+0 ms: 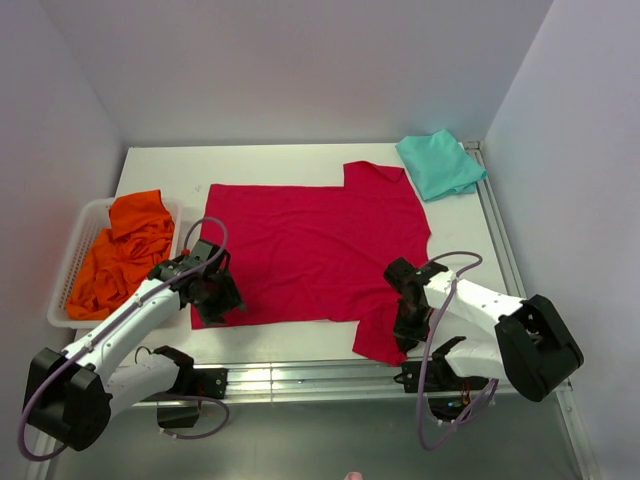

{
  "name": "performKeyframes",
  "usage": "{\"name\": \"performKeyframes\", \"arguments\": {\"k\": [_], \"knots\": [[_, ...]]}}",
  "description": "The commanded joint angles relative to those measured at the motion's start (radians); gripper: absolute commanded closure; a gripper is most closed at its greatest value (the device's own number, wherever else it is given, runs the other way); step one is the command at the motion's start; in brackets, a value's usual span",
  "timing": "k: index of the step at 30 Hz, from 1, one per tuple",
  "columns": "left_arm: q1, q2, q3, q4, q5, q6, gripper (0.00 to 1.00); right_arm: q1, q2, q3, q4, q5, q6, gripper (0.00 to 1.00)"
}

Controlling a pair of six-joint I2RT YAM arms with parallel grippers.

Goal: Fold and stack the t-shirts
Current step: Flatten the tshirt out

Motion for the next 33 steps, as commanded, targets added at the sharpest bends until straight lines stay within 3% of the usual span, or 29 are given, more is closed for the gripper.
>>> {"name": "performKeyframes", "arguments": {"k": [1, 11, 23, 33], "knots": [[-0.004, -0.002, 0.01, -0.009, -0.032, 0.0, 0.38, 0.004, 0.008, -0.041, 0.097, 0.075, 0.024, 1.0], [-0.004, 0.044, 0.016, 0.023, -0.039, -0.015, 0.45, 0.006, -0.054, 0.028, 0.034, 0.136, 0.008, 1.0], [-0.004, 0.108, -0.007, -0.007, -0.099, -0.086, 0.45, 0.006, -0.095, 0.06, 0.0, 0.165, 0.002, 1.0], [-0.004, 0.136, -0.033, 0.011, -0.156, -0.205, 0.35, 0.006, -0.095, 0.091, -0.02, 0.168, -0.024, 1.0]]}}
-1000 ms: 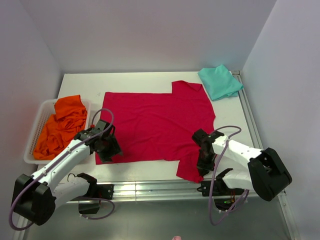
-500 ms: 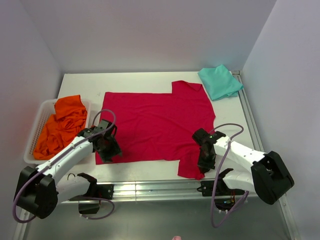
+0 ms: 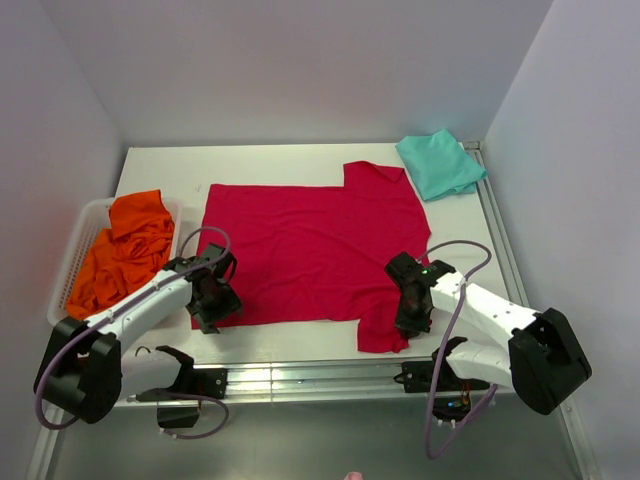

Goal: Fold and stack the t-shirts
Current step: Fold the tshirt

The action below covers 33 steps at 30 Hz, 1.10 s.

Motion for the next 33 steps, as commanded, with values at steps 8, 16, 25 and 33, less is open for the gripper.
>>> {"name": "performKeyframes", "arguments": {"k": [8, 16, 25, 33], "knots": [[0.011, -0.019, 0.04, -0.126, -0.217, -0.171, 0.23, 0.005, -0.013, 0.076, -0.022, 0.032, -0.032, 1.0], [0.1, 0.055, 0.017, -0.084, -0.212, -0.214, 0.31, 0.004, -0.003, 0.094, -0.022, 0.032, -0.057, 1.0], [0.171, 0.139, -0.064, 0.047, -0.169, -0.217, 0.49, -0.013, 0.015, 0.106, -0.017, 0.033, -0.093, 1.0], [0.178, 0.135, -0.035, 0.033, -0.176, -0.192, 1.0, -0.035, 0.02, 0.12, -0.025, 0.032, -0.103, 1.0]]}}
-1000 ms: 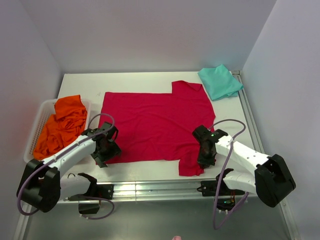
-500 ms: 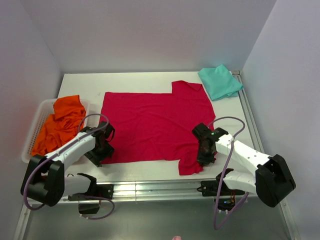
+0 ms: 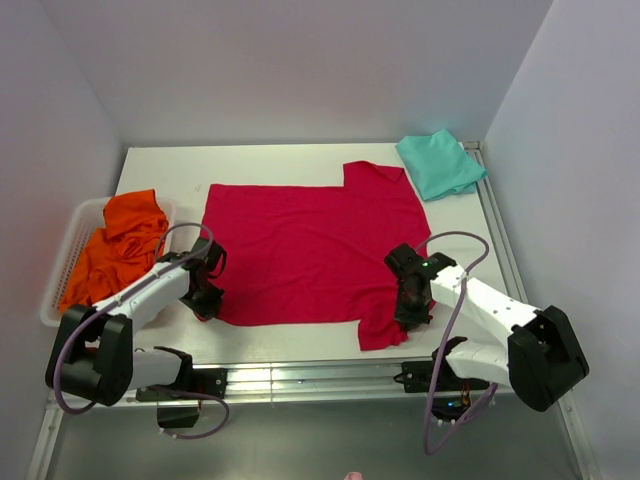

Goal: Fold and stack the t-shirts
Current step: Fold the tshirt

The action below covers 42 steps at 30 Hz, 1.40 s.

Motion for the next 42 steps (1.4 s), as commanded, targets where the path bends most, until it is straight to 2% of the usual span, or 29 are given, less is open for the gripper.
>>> {"name": "performKeyframes", "arguments": {"k": [1, 8, 13, 19, 26, 28, 31, 32, 33, 34, 35, 36, 37, 40, 42], "knots": [[0.032, 0.032, -0.02, -0.03, -0.033, -0.017, 1.0, -0.011, -0.007, 0.062, -0.02, 0.039, -0.013, 1.0], [0.027, -0.08, 0.146, -0.19, -0.017, 0.036, 1.0, -0.012, -0.052, 0.217, -0.161, 0.089, -0.006, 1.0], [0.027, -0.074, 0.249, -0.244, 0.016, 0.074, 1.0, -0.012, -0.044, 0.363, -0.23, 0.062, 0.016, 1.0], [0.03, 0.042, 0.423, -0.222, 0.046, 0.143, 1.0, -0.015, 0.054, 0.485, -0.216, 0.068, 0.005, 1.0], [0.076, 0.208, 0.571, -0.172, 0.103, 0.209, 1.0, -0.1, 0.217, 0.642, -0.163, 0.086, -0.064, 1.0], [0.101, 0.251, 0.612, -0.152, 0.114, 0.232, 1.0, -0.149, 0.299, 0.68, -0.143, 0.091, -0.087, 1.0], [0.202, 0.397, 0.677, -0.095, 0.15, 0.263, 1.0, -0.225, 0.463, 0.79, -0.089, 0.094, -0.11, 1.0], [0.222, 0.438, 0.701, -0.083, 0.164, 0.273, 0.79, -0.242, 0.573, 0.876, -0.063, 0.041, -0.122, 1.0], [0.236, 0.477, 0.73, -0.051, 0.189, 0.289, 0.62, -0.259, 0.634, 0.931, -0.057, 0.022, -0.145, 0.97], [0.245, 0.52, 0.81, -0.063, 0.183, 0.301, 0.3, -0.279, 0.698, 0.996, -0.069, -0.004, -0.154, 0.75], [0.251, 0.592, 0.851, -0.084, 0.175, 0.301, 0.01, -0.285, 0.825, 1.15, -0.128, -0.013, -0.164, 0.5], [0.253, 0.619, 0.887, -0.095, 0.177, 0.306, 0.01, -0.289, 0.879, 1.23, -0.167, 0.014, -0.159, 0.04], [0.254, 0.646, 0.948, -0.107, 0.174, 0.298, 0.01, -0.29, 0.928, 1.374, -0.204, 0.032, -0.155, 0.0], [0.262, 0.616, 0.997, -0.1, 0.161, 0.267, 0.0, -0.293, 1.011, 1.549, -0.282, 0.065, -0.142, 0.0], [0.267, 0.593, 1.014, -0.098, 0.154, 0.266, 0.01, -0.299, 1.007, 1.579, -0.308, 0.074, -0.139, 0.0]]}}
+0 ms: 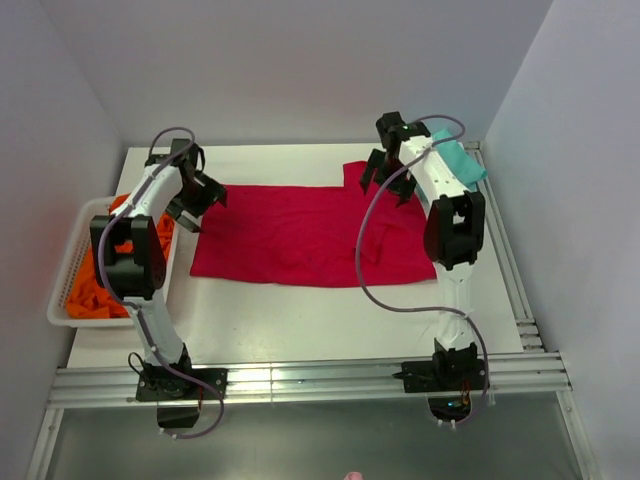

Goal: Fold and stack the t-shirts
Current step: Fold the tshirt

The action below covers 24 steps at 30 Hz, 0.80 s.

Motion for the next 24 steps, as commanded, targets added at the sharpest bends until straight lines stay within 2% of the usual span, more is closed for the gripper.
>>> {"name": "performKeyframes", "arguments": {"k": [1, 6, 11, 16, 24], "knots": [[0.014, -0.069, 0.087, -0.011, -0.02, 0.009, 0.01, -0.005, -0.073, 0.094, -0.116, 0.042, -0.007, 0.0], [0.014, -0.095, 0.135, -0.074, -0.049, 0.032, 0.01, -0.028, -0.222, -0.062, -0.08, 0.07, -0.024, 0.0], [0.014, -0.204, -0.026, -0.028, -0.031, 0.04, 0.01, -0.028, -0.43, -0.372, 0.031, 0.001, -0.031, 0.02], [0.014, -0.279, -0.203, 0.046, -0.017, 0.043, 0.07, 0.001, -0.509, -0.601, 0.151, -0.076, -0.012, 0.07], [0.014, -0.301, -0.238, 0.047, -0.015, 0.067, 0.08, 0.05, -0.443, -0.627, 0.243, -0.159, -0.024, 0.14]]}}
